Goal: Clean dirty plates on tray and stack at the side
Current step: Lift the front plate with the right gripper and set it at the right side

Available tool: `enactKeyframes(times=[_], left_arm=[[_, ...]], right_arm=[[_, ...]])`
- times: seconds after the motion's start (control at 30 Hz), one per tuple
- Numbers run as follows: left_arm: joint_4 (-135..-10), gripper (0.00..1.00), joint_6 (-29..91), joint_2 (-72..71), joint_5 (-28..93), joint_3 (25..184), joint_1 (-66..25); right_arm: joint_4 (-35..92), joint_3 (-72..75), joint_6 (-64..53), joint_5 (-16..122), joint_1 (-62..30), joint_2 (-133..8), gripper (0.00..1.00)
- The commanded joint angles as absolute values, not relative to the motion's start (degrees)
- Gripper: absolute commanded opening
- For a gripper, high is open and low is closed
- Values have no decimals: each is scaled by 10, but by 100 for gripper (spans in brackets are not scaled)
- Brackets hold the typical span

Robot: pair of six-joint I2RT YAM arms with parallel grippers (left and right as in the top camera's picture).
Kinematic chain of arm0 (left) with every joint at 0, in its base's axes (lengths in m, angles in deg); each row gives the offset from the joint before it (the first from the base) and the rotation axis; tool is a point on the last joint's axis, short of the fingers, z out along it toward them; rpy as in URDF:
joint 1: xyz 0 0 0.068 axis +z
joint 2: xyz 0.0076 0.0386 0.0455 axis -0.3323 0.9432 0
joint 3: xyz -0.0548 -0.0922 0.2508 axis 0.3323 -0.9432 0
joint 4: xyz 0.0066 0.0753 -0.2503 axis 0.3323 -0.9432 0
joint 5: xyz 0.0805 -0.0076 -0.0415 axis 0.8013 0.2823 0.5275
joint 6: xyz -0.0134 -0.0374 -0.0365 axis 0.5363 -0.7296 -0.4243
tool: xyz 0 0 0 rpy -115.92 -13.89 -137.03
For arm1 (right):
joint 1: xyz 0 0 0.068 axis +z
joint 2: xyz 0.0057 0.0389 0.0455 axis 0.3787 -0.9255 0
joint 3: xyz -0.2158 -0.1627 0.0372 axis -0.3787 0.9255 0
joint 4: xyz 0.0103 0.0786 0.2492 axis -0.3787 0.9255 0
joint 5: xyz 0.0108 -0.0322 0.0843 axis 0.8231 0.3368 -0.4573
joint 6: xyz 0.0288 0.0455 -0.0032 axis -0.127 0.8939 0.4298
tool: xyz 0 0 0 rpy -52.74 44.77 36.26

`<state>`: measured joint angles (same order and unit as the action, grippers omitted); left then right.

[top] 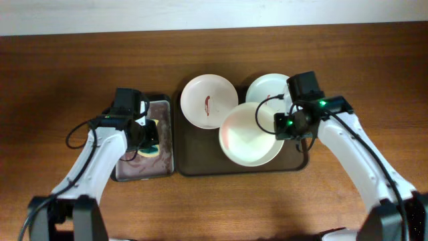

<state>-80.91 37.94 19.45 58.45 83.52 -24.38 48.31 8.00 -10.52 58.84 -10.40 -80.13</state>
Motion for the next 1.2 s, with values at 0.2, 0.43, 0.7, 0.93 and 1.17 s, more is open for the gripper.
enactKeyframes(times=[0.2,0.43,0.7,0.93,1.17], left_arm=[[-777,0,419,275,564,830,-242],[-777,4,419,276,564,830,-242],[-777,0,419,276,564,830,-242],[-778,0,419,276,564,830,-242],[-780,0,419,276,564,830,-242]], right_arm=[[447,57,-107,989,75,-773,4],[402,57,-109,1234,233,-773,4],[361,57,-109,1400,314,-773,4],[386,57,-16,1141,259,-773,4],[399,57,67,924,21,-773,4]])
